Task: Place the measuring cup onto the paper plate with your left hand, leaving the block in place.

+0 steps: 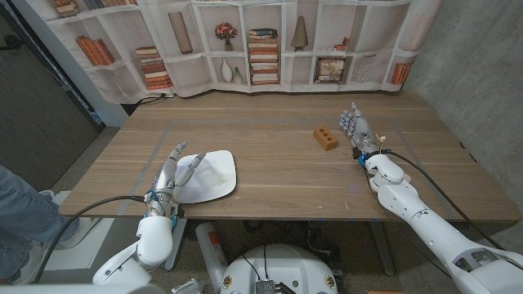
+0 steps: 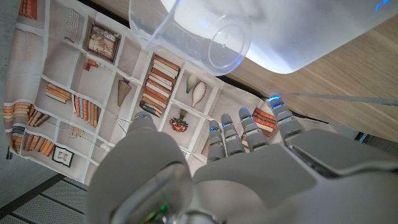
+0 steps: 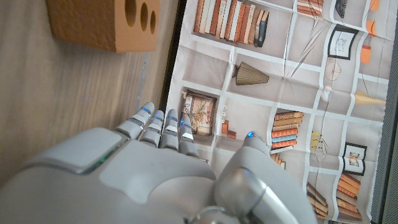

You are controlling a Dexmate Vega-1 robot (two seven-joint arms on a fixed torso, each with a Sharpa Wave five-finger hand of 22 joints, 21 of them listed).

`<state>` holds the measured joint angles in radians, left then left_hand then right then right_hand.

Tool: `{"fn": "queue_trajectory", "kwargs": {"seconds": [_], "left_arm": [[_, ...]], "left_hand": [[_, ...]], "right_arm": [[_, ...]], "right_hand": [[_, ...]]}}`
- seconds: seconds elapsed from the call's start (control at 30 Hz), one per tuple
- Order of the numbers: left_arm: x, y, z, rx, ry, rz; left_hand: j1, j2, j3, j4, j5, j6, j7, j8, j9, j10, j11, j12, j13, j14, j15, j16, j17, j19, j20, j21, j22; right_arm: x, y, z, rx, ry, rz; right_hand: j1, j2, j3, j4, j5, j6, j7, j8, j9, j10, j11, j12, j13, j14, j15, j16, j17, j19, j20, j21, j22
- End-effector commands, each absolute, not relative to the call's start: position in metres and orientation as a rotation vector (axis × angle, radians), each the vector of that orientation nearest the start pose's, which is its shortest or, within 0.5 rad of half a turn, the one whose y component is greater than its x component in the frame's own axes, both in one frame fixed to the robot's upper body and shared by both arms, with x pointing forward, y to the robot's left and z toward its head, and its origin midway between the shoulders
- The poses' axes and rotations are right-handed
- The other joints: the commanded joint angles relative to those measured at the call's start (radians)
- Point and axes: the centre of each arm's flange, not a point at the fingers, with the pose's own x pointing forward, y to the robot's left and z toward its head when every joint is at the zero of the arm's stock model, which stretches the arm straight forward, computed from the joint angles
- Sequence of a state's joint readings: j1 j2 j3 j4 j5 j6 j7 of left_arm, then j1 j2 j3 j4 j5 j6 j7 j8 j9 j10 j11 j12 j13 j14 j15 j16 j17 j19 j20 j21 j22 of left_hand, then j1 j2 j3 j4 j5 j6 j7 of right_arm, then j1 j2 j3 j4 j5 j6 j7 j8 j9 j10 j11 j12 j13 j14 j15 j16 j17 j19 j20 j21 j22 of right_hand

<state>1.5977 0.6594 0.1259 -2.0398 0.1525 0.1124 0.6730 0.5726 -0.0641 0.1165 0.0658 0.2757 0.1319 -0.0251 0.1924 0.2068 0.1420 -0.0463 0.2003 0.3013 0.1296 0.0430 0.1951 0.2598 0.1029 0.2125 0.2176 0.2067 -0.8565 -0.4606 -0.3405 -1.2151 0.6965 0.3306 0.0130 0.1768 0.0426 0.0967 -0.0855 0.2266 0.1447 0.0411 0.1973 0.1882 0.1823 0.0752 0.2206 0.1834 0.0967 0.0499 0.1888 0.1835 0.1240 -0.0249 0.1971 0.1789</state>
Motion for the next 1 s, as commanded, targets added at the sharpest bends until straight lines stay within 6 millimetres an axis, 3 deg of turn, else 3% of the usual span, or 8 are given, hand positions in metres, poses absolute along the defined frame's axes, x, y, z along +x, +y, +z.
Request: {"fn": "queue_trajectory", "kwargs": {"seconds": [0.03, 1.0], "left_arm": [[0.467, 0.316, -0.134, 0.642, -0.562, 0.413], [0.452, 0.322, -0.111, 0.651, -0.624, 0.391]], "left_hand": [[-0.006, -0.002, -0.006, 0.000, 0.009, -0.001, 0.004, 0.003, 0.004, -0.003, 0.003, 0.001, -0.001, -0.007, 0.002, 0.002, 0.003, -0.009, 0.001, -0.001, 0.004], [-0.002, 0.009, -0.013, 0.004, 0.040, 0.078, -0.004, 0.037, 0.001, 0.066, -0.020, 0.033, -0.009, 0.024, -0.015, 0.021, -0.003, -0.004, 0.000, 0.007, 0.004]], "right_arm": [[0.660, -0.311, -0.057, 0.156, -0.569, 0.118], [0.650, -0.310, -0.054, 0.156, -0.589, 0.112]], "right_hand": [[0.005, 0.005, -0.005, 0.001, -0.004, 0.008, -0.003, 0.001, 0.002, 0.007, 0.000, -0.002, 0.006, 0.006, 0.002, 0.001, 0.004, 0.003, 0.005, 0.003, 0.006], [0.005, 0.007, -0.006, 0.000, -0.004, 0.010, -0.002, 0.001, 0.002, 0.006, 0.002, -0.003, 0.006, 0.006, 0.001, 0.001, 0.004, 0.004, 0.005, 0.004, 0.006]]}}
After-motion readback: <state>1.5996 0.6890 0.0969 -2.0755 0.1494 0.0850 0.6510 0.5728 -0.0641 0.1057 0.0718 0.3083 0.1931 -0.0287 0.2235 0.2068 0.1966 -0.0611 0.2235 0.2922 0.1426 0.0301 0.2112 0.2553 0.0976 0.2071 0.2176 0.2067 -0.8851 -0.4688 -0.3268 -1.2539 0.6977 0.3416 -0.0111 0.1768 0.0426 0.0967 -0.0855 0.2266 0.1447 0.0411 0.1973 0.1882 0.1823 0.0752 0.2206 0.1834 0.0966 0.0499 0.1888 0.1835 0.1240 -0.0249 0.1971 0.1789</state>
